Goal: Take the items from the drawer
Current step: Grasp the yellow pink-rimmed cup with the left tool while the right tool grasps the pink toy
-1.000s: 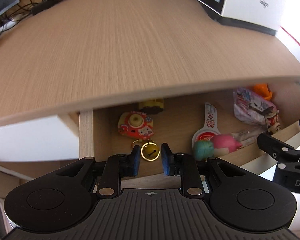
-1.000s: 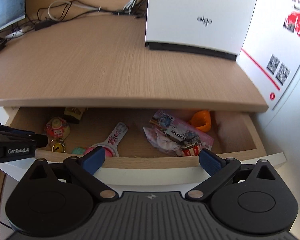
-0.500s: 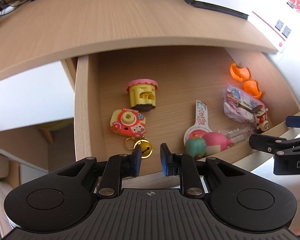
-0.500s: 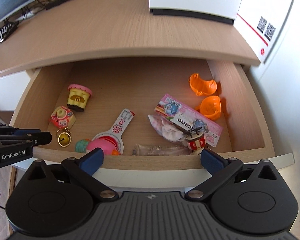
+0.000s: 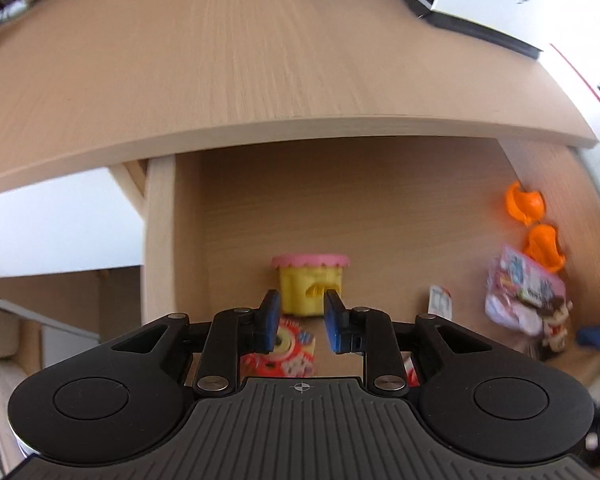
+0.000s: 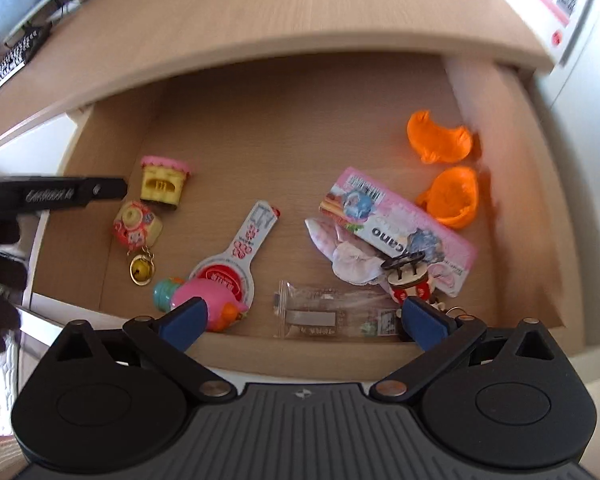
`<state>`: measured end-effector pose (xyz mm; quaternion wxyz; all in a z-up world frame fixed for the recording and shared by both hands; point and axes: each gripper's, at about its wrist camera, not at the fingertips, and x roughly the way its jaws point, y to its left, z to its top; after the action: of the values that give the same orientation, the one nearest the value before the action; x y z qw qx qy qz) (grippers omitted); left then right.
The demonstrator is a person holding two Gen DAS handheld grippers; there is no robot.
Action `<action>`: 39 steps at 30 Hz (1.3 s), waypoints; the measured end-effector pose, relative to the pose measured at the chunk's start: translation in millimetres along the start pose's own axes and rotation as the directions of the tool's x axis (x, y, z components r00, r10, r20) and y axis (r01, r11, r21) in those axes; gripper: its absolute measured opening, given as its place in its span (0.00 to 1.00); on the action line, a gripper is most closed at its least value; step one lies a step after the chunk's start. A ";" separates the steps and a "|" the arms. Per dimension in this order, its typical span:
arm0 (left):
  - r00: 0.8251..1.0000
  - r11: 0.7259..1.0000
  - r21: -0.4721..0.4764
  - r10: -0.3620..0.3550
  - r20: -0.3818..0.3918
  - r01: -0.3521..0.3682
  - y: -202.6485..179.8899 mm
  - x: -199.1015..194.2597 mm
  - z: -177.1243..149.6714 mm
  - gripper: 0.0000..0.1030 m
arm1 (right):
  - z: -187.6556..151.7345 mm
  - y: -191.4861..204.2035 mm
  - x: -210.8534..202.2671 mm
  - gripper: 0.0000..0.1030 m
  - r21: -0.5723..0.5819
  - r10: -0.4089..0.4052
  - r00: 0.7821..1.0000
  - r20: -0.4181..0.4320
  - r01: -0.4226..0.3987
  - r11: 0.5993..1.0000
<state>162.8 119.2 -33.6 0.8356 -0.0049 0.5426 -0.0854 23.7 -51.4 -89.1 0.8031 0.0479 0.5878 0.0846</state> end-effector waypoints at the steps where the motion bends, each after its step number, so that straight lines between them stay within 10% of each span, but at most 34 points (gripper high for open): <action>1: 1.000 1.000 -0.011 -0.001 -0.017 0.001 0.7 6.3 3.1 0.25 | 6.2 -4.1 4.4 1.00 0.005 0.028 0.999 -0.022 -0.028 1.000; 5: 0.996 0.999 -0.022 -0.037 -0.087 0.035 0.0 32.8 16.5 0.40 | 10.3 -9.7 10.0 0.80 0.012 0.038 0.999 -0.032 -0.038 0.999; 13: 0.995 0.998 -0.035 -0.049 -0.085 0.046 -7.1 69.5 32.0 0.43 | 21.5 2.6 -34.4 0.80 -0.157 -0.083 0.973 0.218 0.118 0.981; 23: 0.986 0.987 -0.003 -0.159 -0.049 0.159 1.9 30.0 30.0 0.40 | 50.6 11.3 -2.8 0.80 -0.134 0.146 0.989 -0.034 -0.149 0.980; 32: 0.982 0.978 -0.108 -0.170 0.087 0.179 30.3 -49.9 -1.7 0.40 | 92.7 46.8 70.6 0.80 0.002 0.227 0.912 -0.343 -0.241 0.971; 39: 0.975 0.973 -0.101 -0.196 0.104 0.206 34.3 -77.5 -22.0 0.40 | 100.3 61.7 85.6 0.42 -0.051 0.158 0.898 -0.411 -0.196 0.979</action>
<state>116.7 166.3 24.1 0.8456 -0.1102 0.5034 -0.1390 139.5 27.8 -127.8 0.6545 0.0460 0.7298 0.1922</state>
